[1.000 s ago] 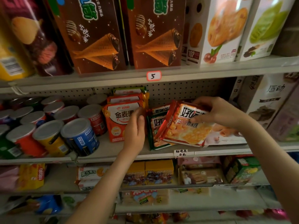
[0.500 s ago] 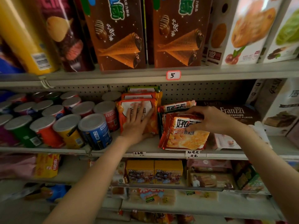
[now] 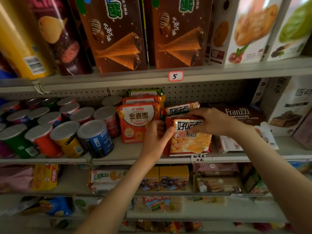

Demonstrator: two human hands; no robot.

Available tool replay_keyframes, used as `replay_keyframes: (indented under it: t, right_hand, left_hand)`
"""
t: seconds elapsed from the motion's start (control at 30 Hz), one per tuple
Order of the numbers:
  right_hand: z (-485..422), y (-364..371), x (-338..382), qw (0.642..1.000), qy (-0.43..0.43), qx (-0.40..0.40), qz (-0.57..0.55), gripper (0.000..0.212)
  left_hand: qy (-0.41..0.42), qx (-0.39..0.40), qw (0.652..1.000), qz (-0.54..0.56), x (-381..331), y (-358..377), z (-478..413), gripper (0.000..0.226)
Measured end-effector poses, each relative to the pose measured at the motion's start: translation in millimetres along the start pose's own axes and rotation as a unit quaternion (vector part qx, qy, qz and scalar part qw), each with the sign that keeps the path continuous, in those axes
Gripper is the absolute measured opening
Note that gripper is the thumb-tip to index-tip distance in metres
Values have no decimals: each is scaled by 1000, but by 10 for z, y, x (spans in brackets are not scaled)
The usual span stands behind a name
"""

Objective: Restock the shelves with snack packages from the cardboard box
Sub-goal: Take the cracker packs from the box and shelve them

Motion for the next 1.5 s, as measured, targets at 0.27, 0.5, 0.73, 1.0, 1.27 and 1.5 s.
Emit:
replay_keyframes:
  t: [0.27,0.5,0.73,1.0,1.27,1.5]
  right_hand:
    - [-57,-107,36,998,-53,-40,-18,32]
    - [-389,-462,-359,981,12,-136,-141,32]
    - [-767,-310,-423,994,83,66,8,71]
    - [-648,-304,-451,996,31,73,35,35]
    - [-448,-509,-518,999,5,-43,-10,35]
    - [4,-808,-632,959,-16,-239,-152,39]
  left_hand:
    - [-37,-5,999,22,161,271,-113,80]
    - [-23,-9,998,64,213,292,-136,86]
    - [-44,5,997,63,278,284,-171,94]
    - [-56,27,994,93,305,274,-189,87]
    - [-47,8,997,68,207,205,-221,75]
    - [-39,-14,998,46,254,244,-265,73]
Point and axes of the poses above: each hand's wrist, its own z-axis away from the middle knuckle, its own y-axis out of the palm, x = y × z, the point moved 7 cm from there along -z, towards the middle knuckle, and after that the axes turned 13 degrees about x, right-handed, at the moved point
